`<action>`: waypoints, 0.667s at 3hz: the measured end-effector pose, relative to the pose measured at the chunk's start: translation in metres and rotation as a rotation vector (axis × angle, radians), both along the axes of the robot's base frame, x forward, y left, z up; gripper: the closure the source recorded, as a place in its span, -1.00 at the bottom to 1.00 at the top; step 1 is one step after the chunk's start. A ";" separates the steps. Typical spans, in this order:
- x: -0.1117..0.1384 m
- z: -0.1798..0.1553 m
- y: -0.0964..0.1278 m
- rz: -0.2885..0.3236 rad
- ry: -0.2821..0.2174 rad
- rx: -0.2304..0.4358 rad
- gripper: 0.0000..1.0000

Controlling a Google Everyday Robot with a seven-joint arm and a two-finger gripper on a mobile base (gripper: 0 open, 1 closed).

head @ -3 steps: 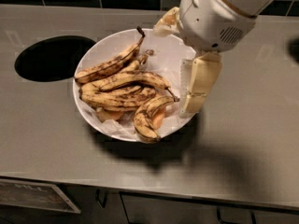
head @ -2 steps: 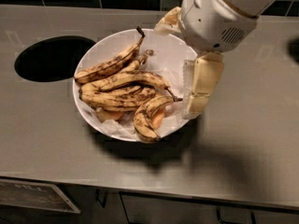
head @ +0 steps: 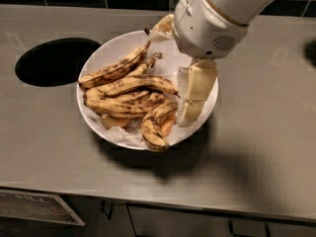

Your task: Pick banana from white bowl

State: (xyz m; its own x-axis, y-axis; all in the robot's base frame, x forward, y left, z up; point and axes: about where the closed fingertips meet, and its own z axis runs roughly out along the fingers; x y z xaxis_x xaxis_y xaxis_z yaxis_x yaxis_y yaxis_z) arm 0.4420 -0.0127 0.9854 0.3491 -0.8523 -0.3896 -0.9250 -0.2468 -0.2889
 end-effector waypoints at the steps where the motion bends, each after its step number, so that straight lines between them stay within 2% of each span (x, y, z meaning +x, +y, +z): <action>1: 0.004 -0.013 0.026 0.084 0.041 0.018 -0.88; 2: 0.007 -0.023 0.041 0.134 0.071 0.032 -0.78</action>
Offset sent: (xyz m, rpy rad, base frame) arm 0.0135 0.0582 -0.0407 0.0478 0.1235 0.1949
